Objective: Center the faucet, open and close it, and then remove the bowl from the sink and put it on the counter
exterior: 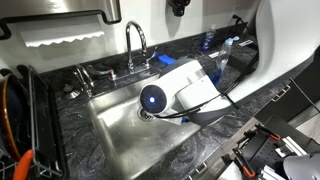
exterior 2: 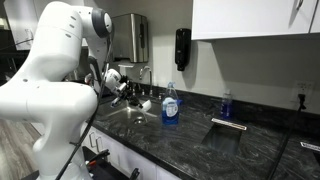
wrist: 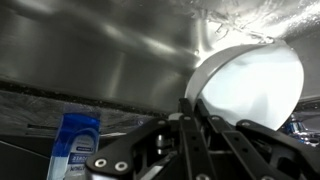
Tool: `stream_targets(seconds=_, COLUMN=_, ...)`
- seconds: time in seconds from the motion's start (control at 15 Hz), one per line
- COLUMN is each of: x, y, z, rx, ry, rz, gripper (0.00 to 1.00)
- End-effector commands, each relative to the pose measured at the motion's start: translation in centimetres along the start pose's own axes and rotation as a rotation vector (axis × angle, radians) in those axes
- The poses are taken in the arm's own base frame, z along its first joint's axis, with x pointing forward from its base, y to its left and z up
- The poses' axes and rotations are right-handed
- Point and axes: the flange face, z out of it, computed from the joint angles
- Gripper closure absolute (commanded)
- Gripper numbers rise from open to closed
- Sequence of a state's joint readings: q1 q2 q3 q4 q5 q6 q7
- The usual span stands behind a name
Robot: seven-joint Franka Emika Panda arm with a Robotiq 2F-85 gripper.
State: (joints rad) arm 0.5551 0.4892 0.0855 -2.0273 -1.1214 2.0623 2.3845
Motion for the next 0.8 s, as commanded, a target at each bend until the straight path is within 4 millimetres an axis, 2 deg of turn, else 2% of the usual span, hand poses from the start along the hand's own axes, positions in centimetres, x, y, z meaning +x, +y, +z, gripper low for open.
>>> stream_targets(seconds=0.0, x=0.2, y=0.8, z=-1.0, rx=0.019, ry=-0.115, rz=-0.013, gripper=0.98)
stream_targets(seconds=0.13, x=-0.6, y=0.6, z=-1.7, rx=0.052, ry=-0.232, rz=-0.016, gripper=0.98)
stream_targets(seconds=0.2, x=0.8, y=0.1, z=1.2, rx=0.065, ry=-0.269, rz=-0.007, gripper=0.98)
stream_targets(seconds=0.27, x=0.8, y=0.0, z=1.4, rx=0.079, ry=-0.316, rz=0.001, gripper=0.98)
stream_targets(seconds=0.4, x=2.2, y=0.0, z=2.8, rx=0.089, ry=-0.393, rz=0.039, gripper=0.98)
stream_targets(seconds=0.73, x=7.0, y=0.8, z=8.2, rx=0.075, ry=-0.635, rz=0.191, gripper=0.98)
